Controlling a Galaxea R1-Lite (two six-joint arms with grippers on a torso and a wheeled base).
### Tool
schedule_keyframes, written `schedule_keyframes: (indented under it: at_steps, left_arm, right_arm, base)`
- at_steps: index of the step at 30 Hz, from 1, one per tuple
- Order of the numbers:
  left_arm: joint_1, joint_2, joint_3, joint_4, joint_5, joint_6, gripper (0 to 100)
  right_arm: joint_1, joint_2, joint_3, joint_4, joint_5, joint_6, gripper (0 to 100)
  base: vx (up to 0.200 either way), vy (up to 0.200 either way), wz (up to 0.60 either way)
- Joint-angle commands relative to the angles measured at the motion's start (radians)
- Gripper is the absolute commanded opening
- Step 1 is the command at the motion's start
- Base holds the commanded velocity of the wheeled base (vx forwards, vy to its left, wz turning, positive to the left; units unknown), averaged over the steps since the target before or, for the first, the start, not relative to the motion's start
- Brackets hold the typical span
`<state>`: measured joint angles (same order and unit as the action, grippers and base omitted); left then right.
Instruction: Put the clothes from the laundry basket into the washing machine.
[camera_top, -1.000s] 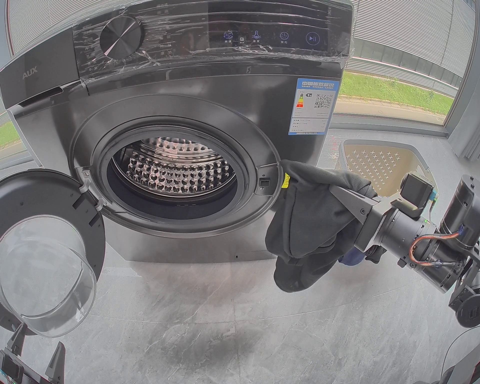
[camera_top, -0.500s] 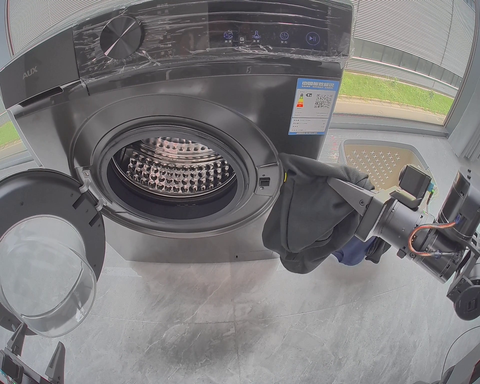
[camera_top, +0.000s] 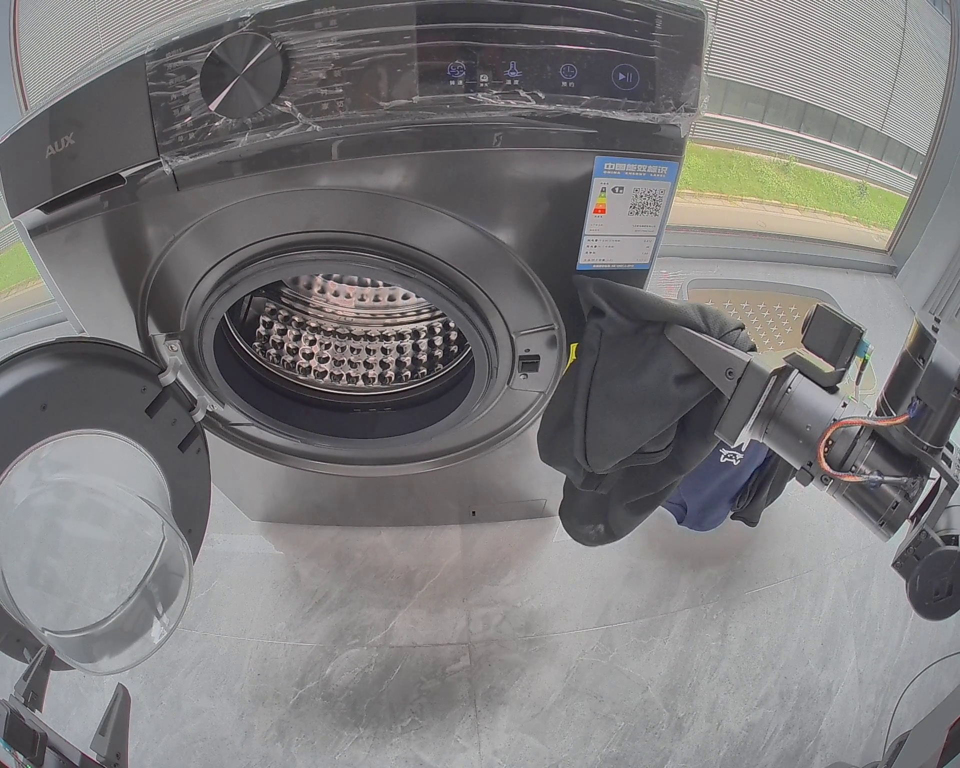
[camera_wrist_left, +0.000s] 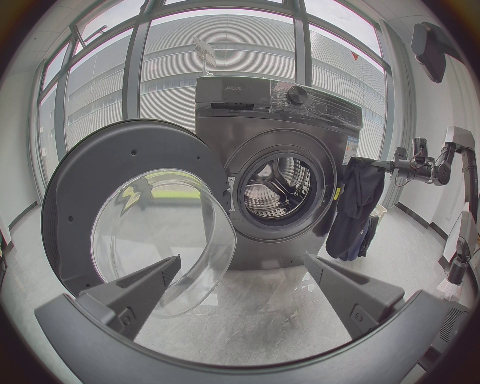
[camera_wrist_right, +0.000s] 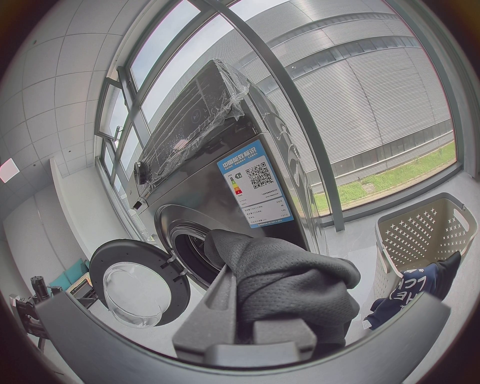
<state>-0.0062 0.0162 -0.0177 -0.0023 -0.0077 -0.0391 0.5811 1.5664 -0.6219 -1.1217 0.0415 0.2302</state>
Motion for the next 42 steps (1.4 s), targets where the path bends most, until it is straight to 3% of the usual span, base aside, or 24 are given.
schedule_keyframes:
  at_steps: [1,5,7,9,15,19,27,37,42]
  left_arm:
    - [0.0,-0.016,0.016,-0.001,0.0,-0.001,100]
    - [0.0,-0.016,0.016,-0.001,0.0,-0.001,100]
    - [0.0,-0.016,0.016,-0.001,0.0,-0.001,100]
    - [0.0,-0.016,0.016,-0.001,0.002,-0.001,100]
    - [0.0,-0.016,0.016,-0.001,0.002,0.001,100]
    - [0.0,-0.016,0.016,-0.001,0.002,0.001,100]
    - [0.0,-0.016,0.016,-0.001,0.002,0.001,100]
    - [0.0,-0.016,0.016,-0.001,0.002,0.001,100]
    - [0.0,-0.016,0.016,-0.001,0.002,0.001,100]
  right_arm:
    - [-0.001,0.003,0.001,-0.001,0.0,0.001,0]
    - [-0.004,-0.009,0.025,-0.003,0.003,0.031,0]
    - [-0.006,-0.026,0.093,-0.004,0.031,0.078,0]
    - [-0.009,-0.046,0.116,-0.003,0.049,0.087,0]
    - [-0.01,-0.08,0.128,-0.003,0.044,0.103,0]
    - [-0.012,-0.118,0.148,0.013,0.051,0.162,0]
    - [-0.01,-0.117,0.151,0.014,0.044,0.149,0]
    - [0.0,-0.108,0.156,0.016,0.044,0.12,0]
    - [0.005,-0.101,0.171,0.016,0.015,0.083,0]
  base:
    - [0.0,0.0,0.0]
    - [0.0,0.0,0.0]
    - [0.0,0.0,0.0]
    - [0.0,0.0,0.0]
    - [0.0,0.167,0.0]
    - [0.0,0.05,0.0]
    - [0.0,0.0,0.0]
    - [0.0,0.0,0.36]
    - [0.0,0.0,0.0]
